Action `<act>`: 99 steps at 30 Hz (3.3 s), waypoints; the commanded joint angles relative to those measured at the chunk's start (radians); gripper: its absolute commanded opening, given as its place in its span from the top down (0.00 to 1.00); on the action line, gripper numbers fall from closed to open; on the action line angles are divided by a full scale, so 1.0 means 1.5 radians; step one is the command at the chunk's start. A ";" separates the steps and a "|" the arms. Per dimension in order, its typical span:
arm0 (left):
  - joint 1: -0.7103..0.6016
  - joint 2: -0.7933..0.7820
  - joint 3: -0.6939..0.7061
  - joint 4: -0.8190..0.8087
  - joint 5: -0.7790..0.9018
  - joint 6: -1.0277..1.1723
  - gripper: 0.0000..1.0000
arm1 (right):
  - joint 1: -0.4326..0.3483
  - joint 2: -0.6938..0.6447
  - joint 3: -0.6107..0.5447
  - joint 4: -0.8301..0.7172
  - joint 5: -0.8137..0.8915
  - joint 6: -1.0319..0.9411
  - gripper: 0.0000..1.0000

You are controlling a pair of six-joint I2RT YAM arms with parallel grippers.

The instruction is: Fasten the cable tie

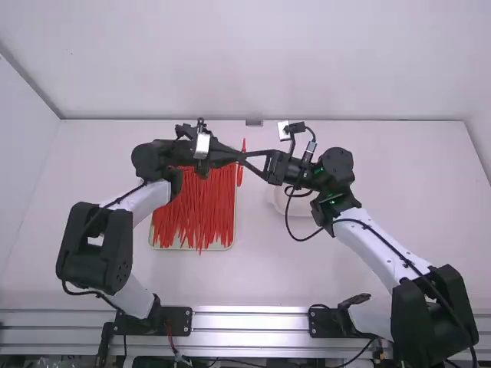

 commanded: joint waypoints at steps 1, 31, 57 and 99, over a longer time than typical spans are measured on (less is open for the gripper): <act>-0.011 -0.034 -0.012 0.009 0.076 0.012 0.99 | -0.033 -0.010 0.005 0.020 0.092 -0.005 1.00; 0.060 -0.070 -0.017 0.008 0.075 -0.018 0.99 | -0.005 -0.010 0.005 0.021 0.008 0.014 0.82; 0.011 -0.071 -0.036 0.008 0.073 -0.015 0.99 | 0.004 -0.010 0.005 0.069 0.010 0.054 0.65; 0.011 -0.073 -0.149 0.009 0.075 -0.012 0.99 | -0.019 -0.010 0.005 0.146 -0.037 0.054 1.00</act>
